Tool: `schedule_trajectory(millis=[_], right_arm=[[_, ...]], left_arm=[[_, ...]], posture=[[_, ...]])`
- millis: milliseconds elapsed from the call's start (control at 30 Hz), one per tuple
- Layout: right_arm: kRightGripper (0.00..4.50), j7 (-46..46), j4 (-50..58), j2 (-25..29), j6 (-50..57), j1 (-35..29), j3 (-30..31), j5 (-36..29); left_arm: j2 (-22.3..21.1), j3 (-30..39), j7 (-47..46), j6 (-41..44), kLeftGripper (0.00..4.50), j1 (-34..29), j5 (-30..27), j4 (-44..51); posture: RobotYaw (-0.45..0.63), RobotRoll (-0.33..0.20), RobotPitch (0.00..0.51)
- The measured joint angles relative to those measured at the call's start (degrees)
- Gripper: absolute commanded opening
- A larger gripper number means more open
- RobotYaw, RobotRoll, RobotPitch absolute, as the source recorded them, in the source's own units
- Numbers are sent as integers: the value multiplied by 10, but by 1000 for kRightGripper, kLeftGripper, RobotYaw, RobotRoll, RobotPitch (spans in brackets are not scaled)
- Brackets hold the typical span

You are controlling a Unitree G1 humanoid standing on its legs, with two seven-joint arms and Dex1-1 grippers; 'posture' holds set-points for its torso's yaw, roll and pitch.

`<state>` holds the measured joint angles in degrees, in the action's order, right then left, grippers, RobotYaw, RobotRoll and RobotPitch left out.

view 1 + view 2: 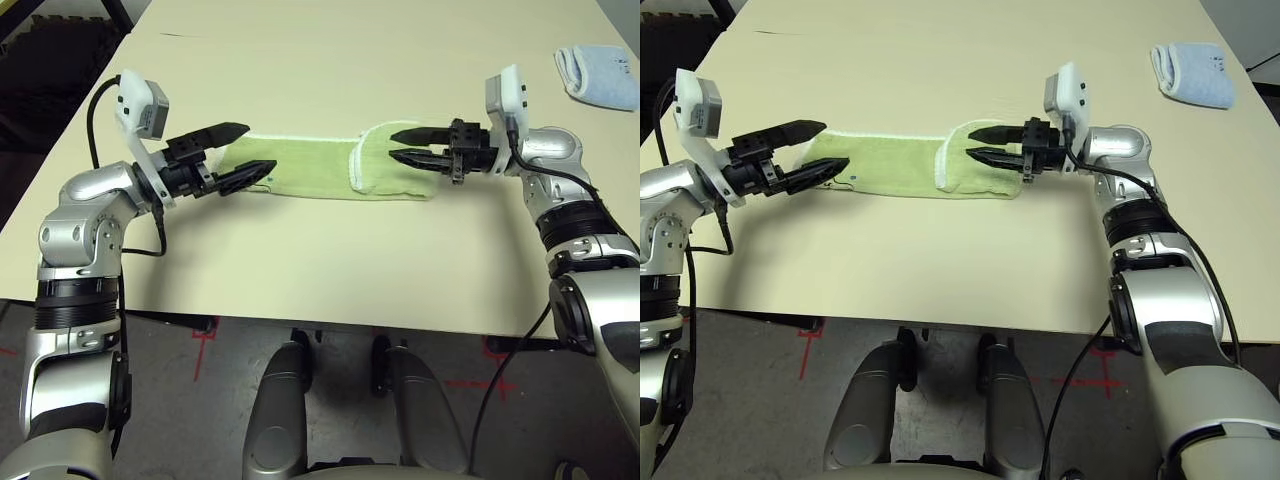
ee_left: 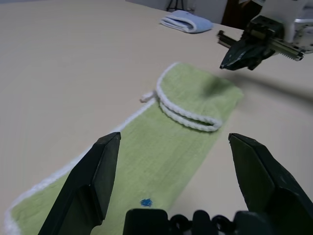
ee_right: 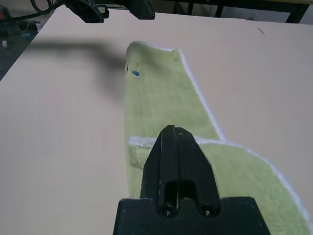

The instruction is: Fold the towel and set it aside.

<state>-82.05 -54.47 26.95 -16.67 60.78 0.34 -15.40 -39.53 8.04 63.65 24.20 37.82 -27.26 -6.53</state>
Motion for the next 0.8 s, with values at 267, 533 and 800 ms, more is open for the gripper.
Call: schedule_trajectory(millis=[267, 533, 800], right_arm=[[17, 108, -40, -28, 116, 45, -37, -1], [17, 136, -91, -45, 106, 44, 1, 73], [17, 194, -132, -62, 62, 21, 6, 107]], left_arm=[[-13, -29, 43, -75, 4500, 1, 30, -24], [-15, -42, 62, -138, 4500, 7, 60, -88], [-6, -42, 53, -129, 4500, 15, 59, -80]], posture=[[82, 0, 270], [90, 0, 270], [118, 0, 270]])
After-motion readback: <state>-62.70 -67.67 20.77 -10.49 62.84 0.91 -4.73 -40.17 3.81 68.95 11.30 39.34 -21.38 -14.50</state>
